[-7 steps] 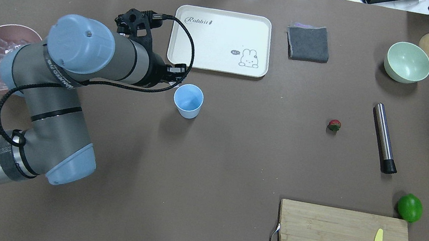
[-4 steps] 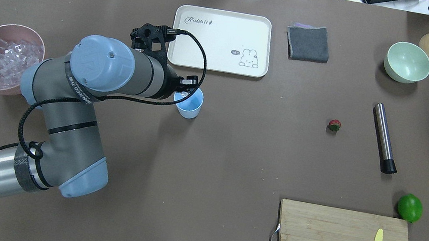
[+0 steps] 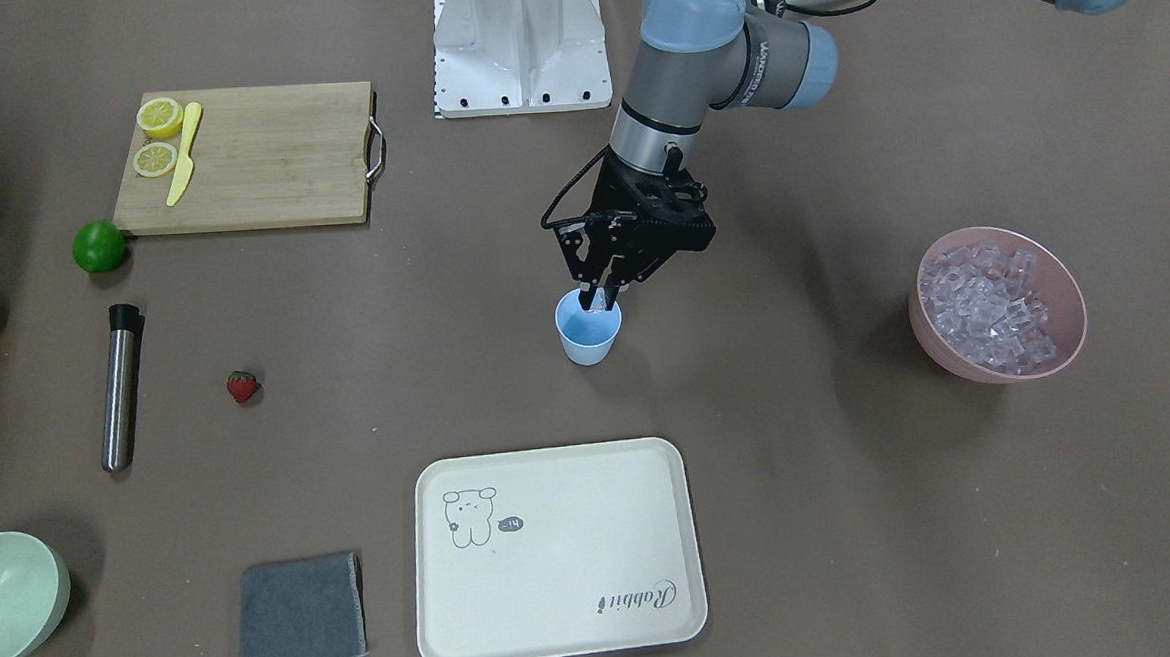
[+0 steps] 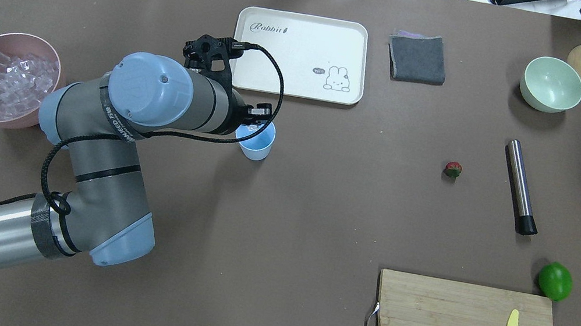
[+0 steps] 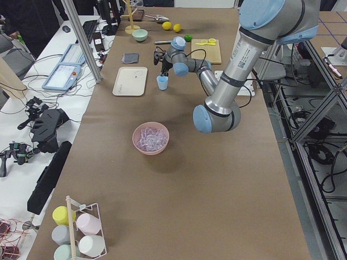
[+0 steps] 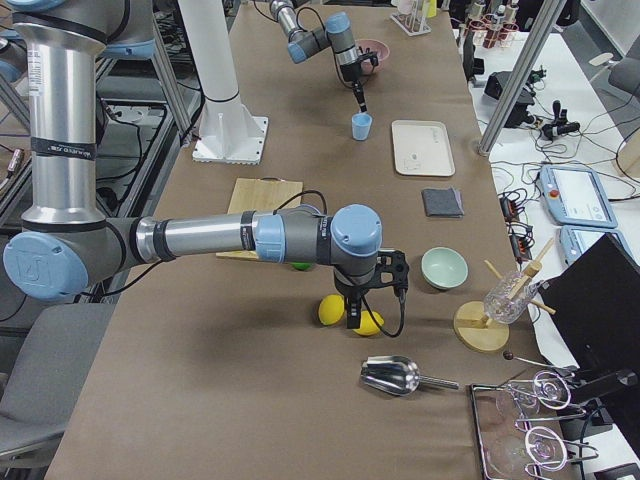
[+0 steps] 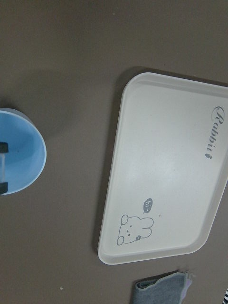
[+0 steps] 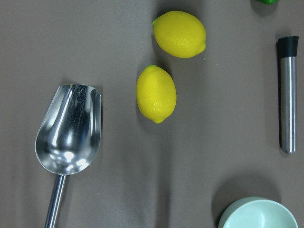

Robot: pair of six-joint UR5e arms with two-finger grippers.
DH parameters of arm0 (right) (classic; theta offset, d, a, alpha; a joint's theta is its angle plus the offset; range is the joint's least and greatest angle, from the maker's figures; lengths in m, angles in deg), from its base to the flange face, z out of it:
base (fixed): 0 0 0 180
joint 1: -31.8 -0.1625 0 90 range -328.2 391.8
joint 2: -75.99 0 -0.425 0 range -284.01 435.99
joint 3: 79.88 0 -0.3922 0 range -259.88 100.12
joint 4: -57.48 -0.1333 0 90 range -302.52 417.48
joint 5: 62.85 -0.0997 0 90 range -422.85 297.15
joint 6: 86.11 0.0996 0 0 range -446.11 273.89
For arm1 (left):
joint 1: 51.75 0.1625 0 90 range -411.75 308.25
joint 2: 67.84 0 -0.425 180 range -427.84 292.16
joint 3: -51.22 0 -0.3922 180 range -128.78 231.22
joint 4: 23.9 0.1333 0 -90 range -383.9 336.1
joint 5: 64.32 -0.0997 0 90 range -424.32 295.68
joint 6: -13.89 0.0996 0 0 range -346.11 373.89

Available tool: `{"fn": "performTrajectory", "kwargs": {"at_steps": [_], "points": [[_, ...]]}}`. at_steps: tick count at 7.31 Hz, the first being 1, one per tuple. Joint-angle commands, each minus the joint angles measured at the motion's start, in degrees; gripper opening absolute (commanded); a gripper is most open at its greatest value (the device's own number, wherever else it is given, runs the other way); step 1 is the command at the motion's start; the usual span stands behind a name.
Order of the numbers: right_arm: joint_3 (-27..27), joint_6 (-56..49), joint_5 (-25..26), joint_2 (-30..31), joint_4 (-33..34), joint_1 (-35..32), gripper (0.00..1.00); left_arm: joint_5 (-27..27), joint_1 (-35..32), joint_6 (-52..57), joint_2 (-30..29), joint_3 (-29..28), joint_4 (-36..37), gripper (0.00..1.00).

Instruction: Mash ice and strawberries in cup

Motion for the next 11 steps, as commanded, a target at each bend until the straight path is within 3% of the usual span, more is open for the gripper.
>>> {"fn": "performTrajectory", "kwargs": {"at_steps": [1,2,6,7,9,11], "points": [[0.7,0.0,0.1,-0.3,-0.2,0.0,1.0,-0.5,0.0,-0.1,-0.3,-0.4,-0.1,0.3],[0.8,0.0,0.1,-0.4,-0.2,0.0,1.0,-0.6,0.0,-0.1,-0.3,-0.7,0.0,0.95],[0.9,0.0,0.2,-0.5,-0.2,0.0,1.0,-0.3,-0.2,0.7,-0.4,0.0,0.3,0.97],[1.1,0.0,0.1,-0.8,-0.2,0.0,1.0,1.0,-3.0,3.3,0.3,2.0,1.3,0.97],[1.1,0.0,-0.1,-0.8,-0.2,0.0,1.0,8.6,-10.8,13.0,2.3,8.2,14.4,0.97],[1.4,0.0,-0.2,-1.2,-0.2,0.1,1.0,13.7,-18.7,25.2,8.7,13.2,20.1,0.97]]}}
